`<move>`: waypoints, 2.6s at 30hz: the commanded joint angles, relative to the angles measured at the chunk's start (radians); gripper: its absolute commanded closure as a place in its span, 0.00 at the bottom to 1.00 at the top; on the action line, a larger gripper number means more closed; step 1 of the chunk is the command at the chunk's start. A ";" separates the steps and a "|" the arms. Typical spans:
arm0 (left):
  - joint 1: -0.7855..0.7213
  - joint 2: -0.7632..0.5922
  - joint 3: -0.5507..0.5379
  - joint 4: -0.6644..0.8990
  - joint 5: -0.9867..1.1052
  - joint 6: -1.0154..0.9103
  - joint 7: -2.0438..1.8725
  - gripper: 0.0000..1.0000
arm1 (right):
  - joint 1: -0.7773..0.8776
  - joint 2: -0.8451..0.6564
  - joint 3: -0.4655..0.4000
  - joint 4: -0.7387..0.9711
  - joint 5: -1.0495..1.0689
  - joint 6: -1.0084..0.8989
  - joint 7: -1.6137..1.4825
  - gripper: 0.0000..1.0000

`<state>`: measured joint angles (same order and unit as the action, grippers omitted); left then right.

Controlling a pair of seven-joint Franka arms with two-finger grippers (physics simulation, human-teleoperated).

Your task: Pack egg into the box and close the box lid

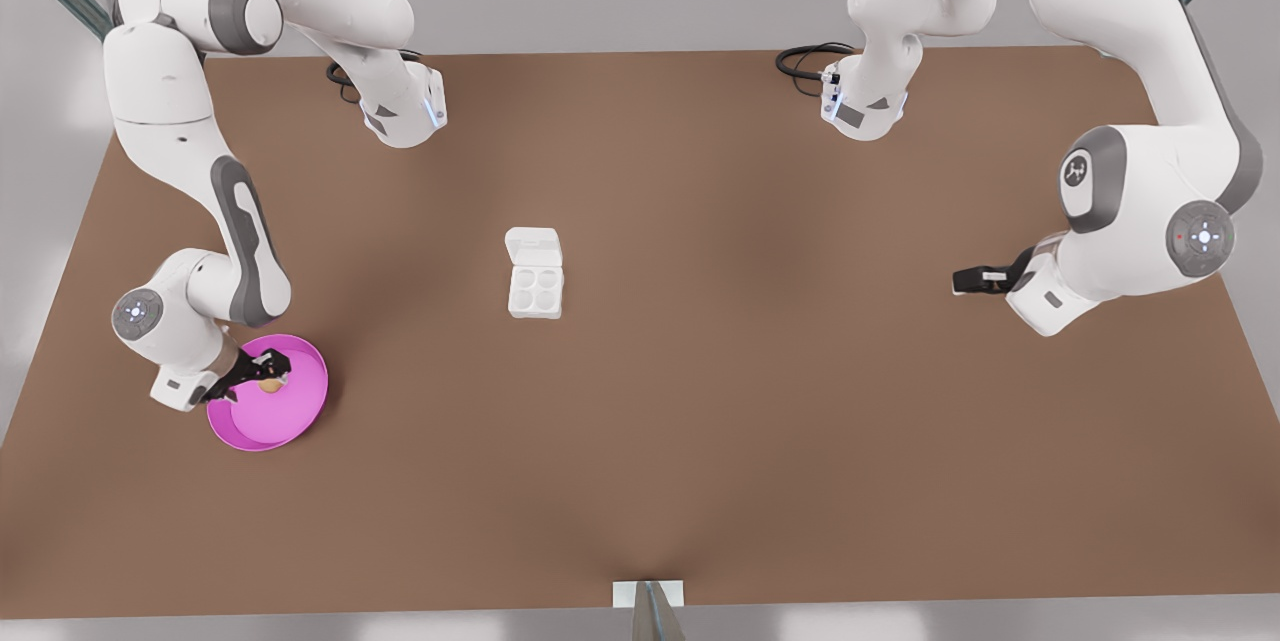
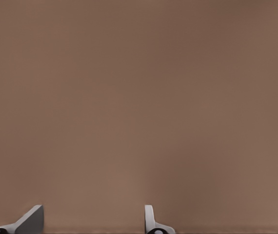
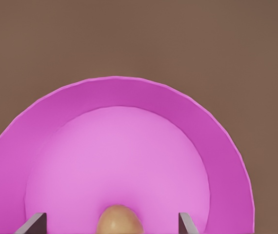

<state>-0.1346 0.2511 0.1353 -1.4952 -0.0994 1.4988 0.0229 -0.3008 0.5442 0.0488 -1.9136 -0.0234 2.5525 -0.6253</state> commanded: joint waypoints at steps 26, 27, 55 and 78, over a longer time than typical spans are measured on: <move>-0.005 0.027 -0.022 0.000 0.003 -0.011 -0.095 0.00 | -0.024 0.068 -0.035 -0.024 0.126 0.021 -0.110 0.00; -0.005 0.027 -0.022 0.000 0.003 -0.011 -0.095 0.00 | -0.024 0.068 -0.035 -0.024 0.126 0.021 -0.110 0.00; -0.006 0.034 -0.023 0.000 -0.002 -0.003 -0.098 0.00 | -0.014 0.089 -0.033 -0.001 0.120 0.015 -0.114 0.50; -0.011 0.034 -0.022 0.000 0.000 -0.002 -0.098 0.00 | 0.009 0.051 0.414 0.174 0.155 -0.209 -0.465 0.50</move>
<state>-0.1456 0.2866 0.1124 -1.4961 -0.1003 1.4973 -0.0725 -0.2894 0.5975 0.4447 -1.7366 0.1276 2.3648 -0.8064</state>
